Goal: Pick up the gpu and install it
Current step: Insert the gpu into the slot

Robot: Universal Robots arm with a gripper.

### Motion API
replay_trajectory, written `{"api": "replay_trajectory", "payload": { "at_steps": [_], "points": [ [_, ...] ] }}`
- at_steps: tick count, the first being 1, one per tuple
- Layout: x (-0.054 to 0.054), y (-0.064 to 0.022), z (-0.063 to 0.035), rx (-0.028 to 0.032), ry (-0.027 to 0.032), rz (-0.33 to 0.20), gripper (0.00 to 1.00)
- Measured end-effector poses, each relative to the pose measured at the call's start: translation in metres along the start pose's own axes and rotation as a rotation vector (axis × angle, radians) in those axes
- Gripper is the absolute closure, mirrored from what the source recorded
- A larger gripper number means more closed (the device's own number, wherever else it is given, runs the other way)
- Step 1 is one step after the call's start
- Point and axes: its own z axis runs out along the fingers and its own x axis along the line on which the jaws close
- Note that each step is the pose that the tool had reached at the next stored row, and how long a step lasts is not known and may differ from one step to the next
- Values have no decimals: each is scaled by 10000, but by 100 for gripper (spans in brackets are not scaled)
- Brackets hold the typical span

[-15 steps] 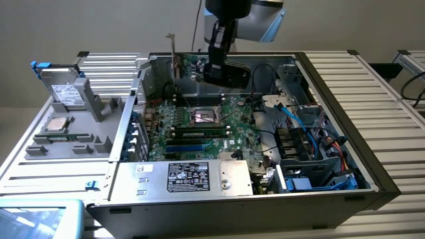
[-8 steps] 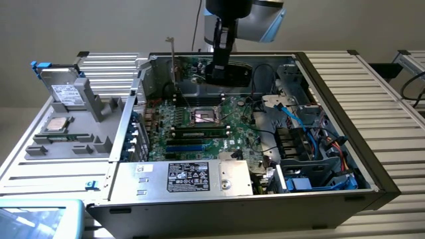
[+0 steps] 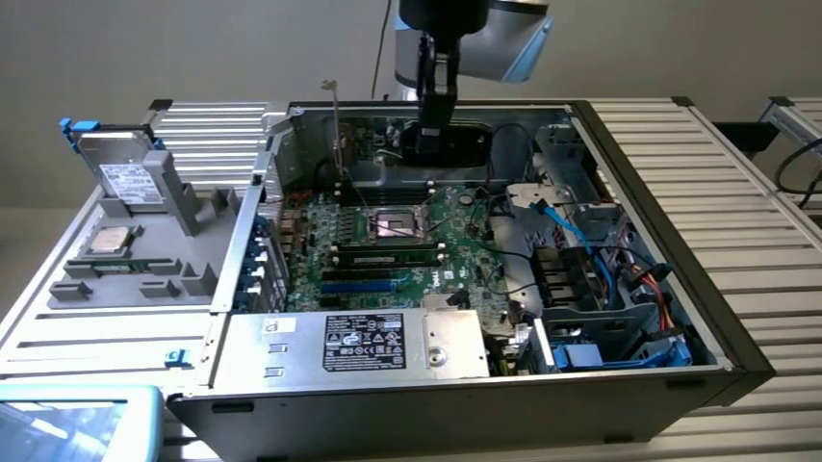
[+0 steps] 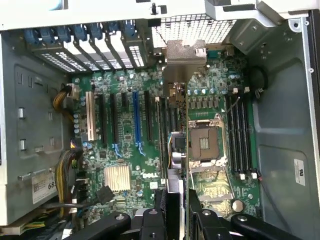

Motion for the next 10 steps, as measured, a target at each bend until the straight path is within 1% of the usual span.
{"api": "replay_trajectory", "payload": {
  "at_steps": [1, 2, 5, 6, 10],
  "points": [
    [0, 0, 0, 32, 88, -81, 72],
    [0, 0, 0, 65, 188, -169, 72],
    [0, 0, 0, 143, 465, -403, 72],
    [0, 0, 0, 155, 520, -478, 72],
    [1, 0, 1, 157, 524, -509, 72]
  ]
}}
